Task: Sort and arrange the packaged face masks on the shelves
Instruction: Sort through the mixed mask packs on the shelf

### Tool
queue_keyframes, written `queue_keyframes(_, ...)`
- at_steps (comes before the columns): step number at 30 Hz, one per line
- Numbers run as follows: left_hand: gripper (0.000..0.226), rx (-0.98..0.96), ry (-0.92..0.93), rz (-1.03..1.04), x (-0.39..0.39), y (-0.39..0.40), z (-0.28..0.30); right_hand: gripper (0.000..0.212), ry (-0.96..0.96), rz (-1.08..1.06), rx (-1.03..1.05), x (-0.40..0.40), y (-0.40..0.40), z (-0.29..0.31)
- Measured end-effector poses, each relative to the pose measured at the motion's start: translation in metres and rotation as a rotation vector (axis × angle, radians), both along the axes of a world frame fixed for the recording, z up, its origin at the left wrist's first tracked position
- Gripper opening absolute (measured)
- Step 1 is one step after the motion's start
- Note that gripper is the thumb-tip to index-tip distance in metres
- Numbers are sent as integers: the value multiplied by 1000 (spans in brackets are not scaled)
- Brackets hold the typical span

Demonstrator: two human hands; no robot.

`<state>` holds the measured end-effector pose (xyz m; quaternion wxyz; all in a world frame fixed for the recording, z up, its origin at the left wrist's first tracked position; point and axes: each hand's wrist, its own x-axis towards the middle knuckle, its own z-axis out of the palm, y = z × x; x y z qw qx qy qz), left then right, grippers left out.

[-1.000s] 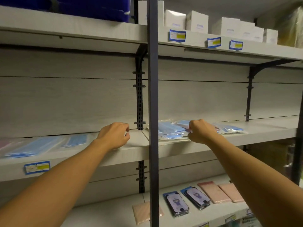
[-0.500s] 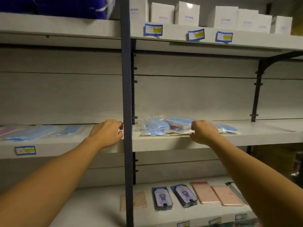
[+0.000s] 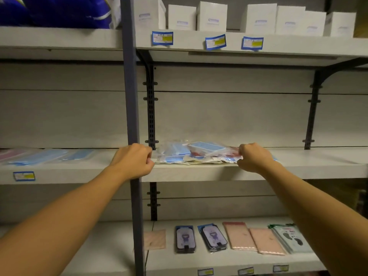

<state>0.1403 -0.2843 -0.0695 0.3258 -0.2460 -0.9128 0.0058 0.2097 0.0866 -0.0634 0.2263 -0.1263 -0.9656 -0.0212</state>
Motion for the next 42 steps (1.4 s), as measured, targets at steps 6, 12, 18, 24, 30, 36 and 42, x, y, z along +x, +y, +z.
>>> queue_keyframes(6,11,30,-21,-24,-29,45,-1,30,-7,22,12,-10,31,-3)
queue_keyframes(12,10,81,-76,-5,-67,88,2,29,-16,-9,49,-28,75,2)
queue_keyframes(18,16,110,-58,76,-104,131,18,29,-9,-63,57,-66,126,28)
queue_keyframes(24,22,122,-86,126,-137,163,28,31,-25,-97,40,-94,153,31)
queue_keyframes(30,49,170,-248,187,-154,193,28,31,-144,-167,-39,-107,176,13)
queue_keyframes(36,68,141,-402,307,-153,222,26,66,-319,-283,-304,-115,199,13)
queue_keyframes(42,66,174,-578,378,-139,235,32,75,-405,-258,-570,-125,215,10)
